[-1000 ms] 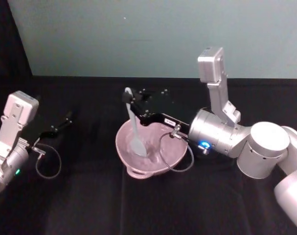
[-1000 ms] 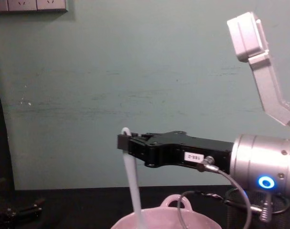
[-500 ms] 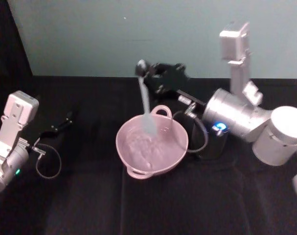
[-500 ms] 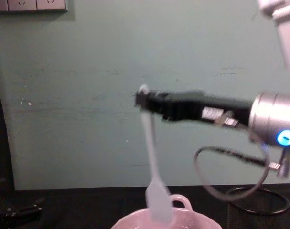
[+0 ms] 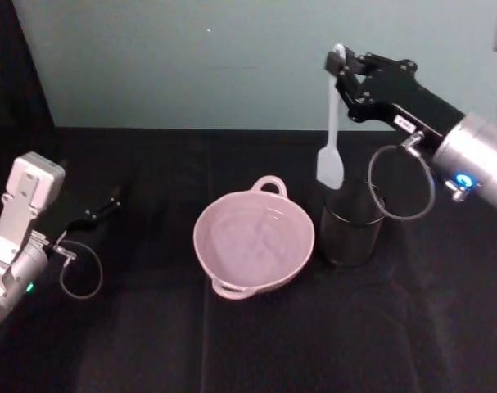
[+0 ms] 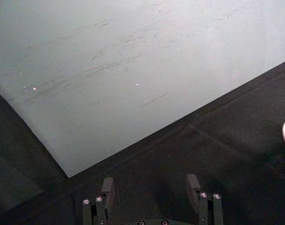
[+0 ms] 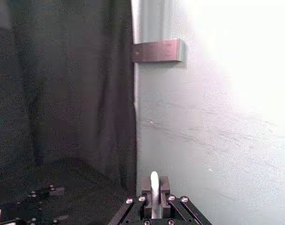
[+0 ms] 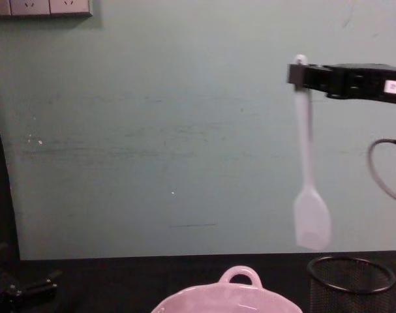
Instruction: Use the one hand to pick up the spoon and stir the clear water in the bowl.
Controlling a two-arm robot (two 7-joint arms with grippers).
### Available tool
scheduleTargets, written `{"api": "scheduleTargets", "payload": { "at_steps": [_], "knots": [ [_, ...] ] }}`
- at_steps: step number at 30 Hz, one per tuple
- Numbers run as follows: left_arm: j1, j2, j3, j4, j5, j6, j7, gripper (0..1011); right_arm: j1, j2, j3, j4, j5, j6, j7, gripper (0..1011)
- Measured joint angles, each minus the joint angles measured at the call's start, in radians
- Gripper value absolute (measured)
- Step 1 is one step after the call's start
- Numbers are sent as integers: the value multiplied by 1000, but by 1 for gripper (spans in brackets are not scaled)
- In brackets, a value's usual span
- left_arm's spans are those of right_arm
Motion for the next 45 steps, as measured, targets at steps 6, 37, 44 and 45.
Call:
{"api": "scheduleTargets", "payload": {
  "at_steps": [6,37,44,45],
  "knots": [
    [0,0,0,0,0,0,0,1011,-34,17,35,0,11,14,-24,110],
    [0,0,0,0,0,0,0,1011,-68,-65,128,337,364,37,105,110],
    [0,0,0,0,0,0,0,1011,-46,-78,135,413,438,51,136,110],
    [0,0,0,0,0,0,0,1011,-44,-78,135,420,443,52,137,110]
  ]
}}
